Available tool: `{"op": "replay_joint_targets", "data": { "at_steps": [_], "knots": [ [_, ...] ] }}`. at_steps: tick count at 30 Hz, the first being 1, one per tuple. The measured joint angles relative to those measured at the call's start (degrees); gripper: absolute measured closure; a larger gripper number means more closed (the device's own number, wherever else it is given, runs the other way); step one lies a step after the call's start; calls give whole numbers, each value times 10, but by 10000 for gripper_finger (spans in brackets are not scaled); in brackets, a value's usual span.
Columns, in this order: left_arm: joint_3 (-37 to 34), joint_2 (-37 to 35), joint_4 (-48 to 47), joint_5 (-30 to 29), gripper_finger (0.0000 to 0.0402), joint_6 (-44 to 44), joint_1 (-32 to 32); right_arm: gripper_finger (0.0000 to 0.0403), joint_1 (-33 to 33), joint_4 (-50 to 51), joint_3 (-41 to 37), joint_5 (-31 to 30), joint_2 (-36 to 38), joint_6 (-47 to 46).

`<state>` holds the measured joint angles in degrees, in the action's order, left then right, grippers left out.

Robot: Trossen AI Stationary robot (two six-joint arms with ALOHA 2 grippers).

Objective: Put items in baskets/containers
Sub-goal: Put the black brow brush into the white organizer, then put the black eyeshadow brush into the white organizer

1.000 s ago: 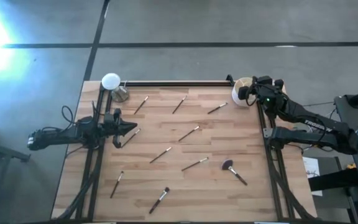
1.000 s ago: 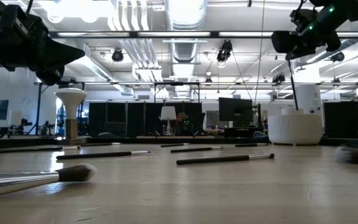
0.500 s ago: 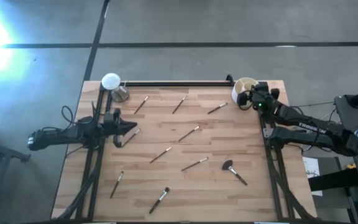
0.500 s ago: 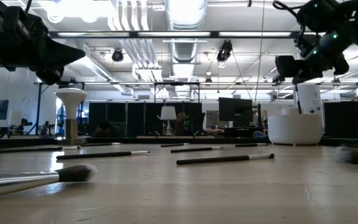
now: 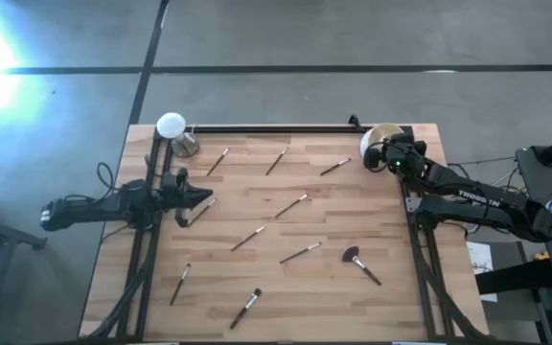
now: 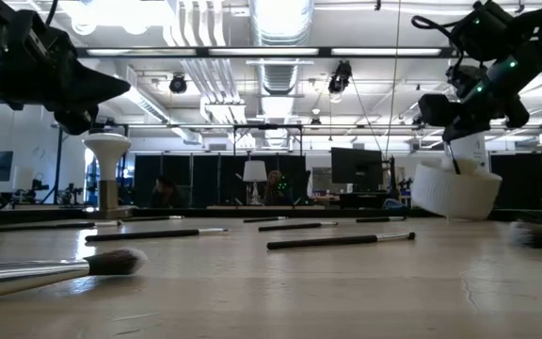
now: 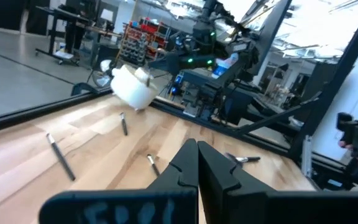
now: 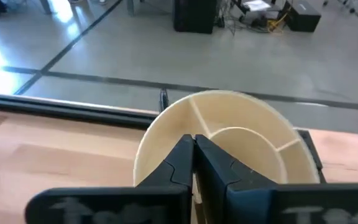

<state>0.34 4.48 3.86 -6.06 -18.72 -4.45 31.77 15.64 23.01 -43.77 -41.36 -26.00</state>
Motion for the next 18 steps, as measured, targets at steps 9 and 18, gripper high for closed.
{"op": "replay_joint_targets", "data": {
  "at_steps": [9,18],
  "knots": [
    [0,32,2,-25,402,0,0,334,0,28,35,8,0,3],
    [0,35,2,-30,402,0,0,366,0,43,78,43,1,45]
  ]
}}
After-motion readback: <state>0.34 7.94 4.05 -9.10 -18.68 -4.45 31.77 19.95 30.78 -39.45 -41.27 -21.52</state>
